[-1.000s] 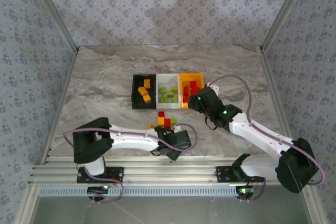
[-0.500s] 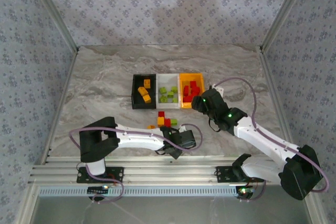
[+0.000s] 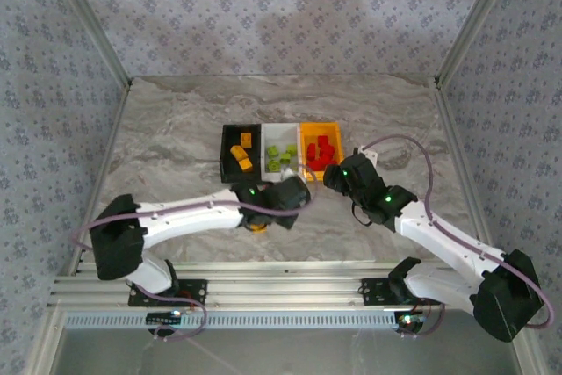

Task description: Sort the legos into containers by color

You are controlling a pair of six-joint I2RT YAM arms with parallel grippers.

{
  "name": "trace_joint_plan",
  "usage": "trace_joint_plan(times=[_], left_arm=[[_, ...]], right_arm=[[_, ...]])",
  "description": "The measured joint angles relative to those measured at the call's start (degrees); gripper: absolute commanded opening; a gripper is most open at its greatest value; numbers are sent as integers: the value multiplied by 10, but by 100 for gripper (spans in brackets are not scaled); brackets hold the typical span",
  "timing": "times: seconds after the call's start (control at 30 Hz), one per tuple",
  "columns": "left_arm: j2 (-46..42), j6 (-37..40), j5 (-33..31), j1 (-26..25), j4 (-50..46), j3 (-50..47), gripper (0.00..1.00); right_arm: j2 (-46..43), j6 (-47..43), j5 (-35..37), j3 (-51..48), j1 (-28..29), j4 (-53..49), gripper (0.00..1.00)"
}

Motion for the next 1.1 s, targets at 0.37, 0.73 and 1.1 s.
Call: trace_joint_plan(times=[0.37,0.73,1.1], left_arm=[[174,26,34,152,24,178,33],[239,17,73,170,-1,240,80],[-84,-22,112,160,64,37,99]], right_arm=[[0,7,-5,-12,14,-5,79],[16,8,-27,-12,79,7,80],[200,7,-37,38,191,57,76]])
